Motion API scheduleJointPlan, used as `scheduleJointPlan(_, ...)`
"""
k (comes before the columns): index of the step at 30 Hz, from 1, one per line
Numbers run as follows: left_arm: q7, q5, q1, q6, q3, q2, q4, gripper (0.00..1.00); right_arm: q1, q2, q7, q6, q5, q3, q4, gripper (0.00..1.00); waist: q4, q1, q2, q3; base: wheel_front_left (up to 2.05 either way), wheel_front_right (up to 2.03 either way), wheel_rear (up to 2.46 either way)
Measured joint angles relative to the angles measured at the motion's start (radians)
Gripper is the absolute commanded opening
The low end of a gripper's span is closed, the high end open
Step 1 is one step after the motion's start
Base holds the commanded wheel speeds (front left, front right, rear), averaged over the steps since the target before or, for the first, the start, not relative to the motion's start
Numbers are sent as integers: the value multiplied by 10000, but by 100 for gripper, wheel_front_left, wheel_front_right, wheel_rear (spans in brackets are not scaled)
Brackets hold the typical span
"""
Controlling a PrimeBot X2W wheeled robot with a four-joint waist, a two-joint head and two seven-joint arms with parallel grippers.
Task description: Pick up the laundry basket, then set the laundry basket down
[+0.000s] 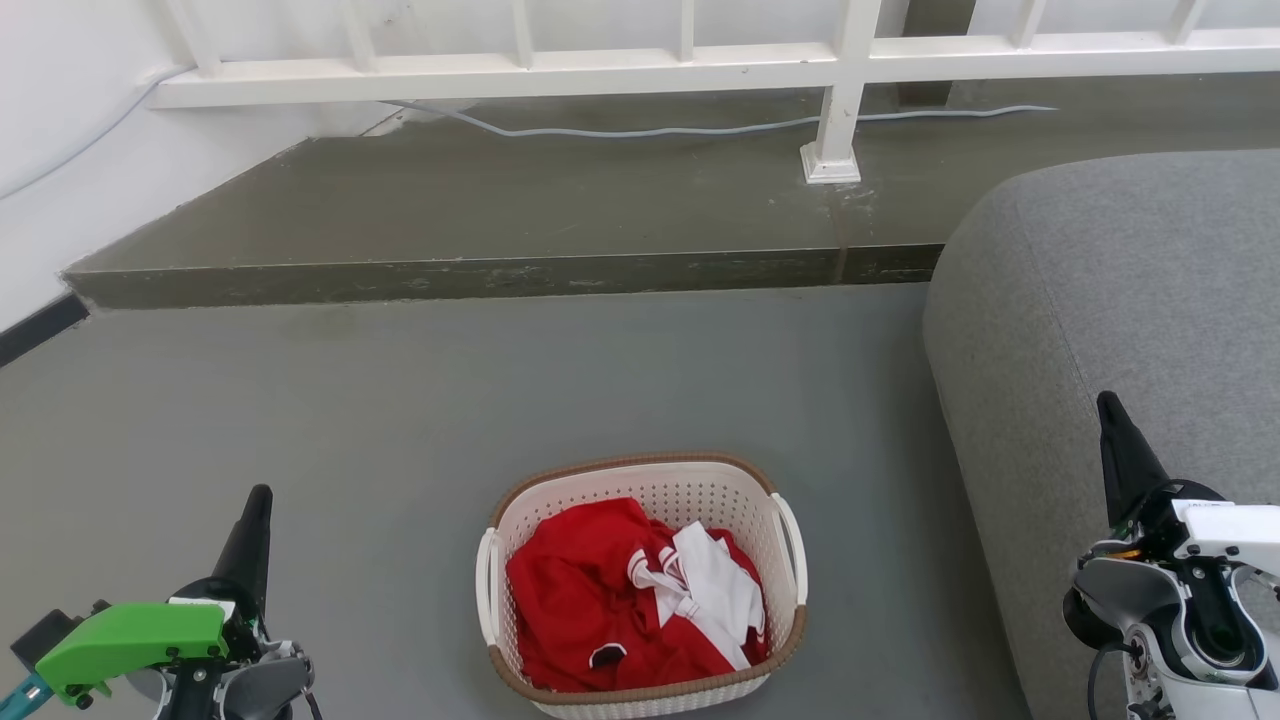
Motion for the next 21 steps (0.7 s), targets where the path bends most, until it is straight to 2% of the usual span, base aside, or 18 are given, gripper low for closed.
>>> scheduleJointPlan(21,0,0,-1,0,4,-2,-4,0,0,0,-2,0,0,10,-12,0,0,0,0,0,0,0,0)
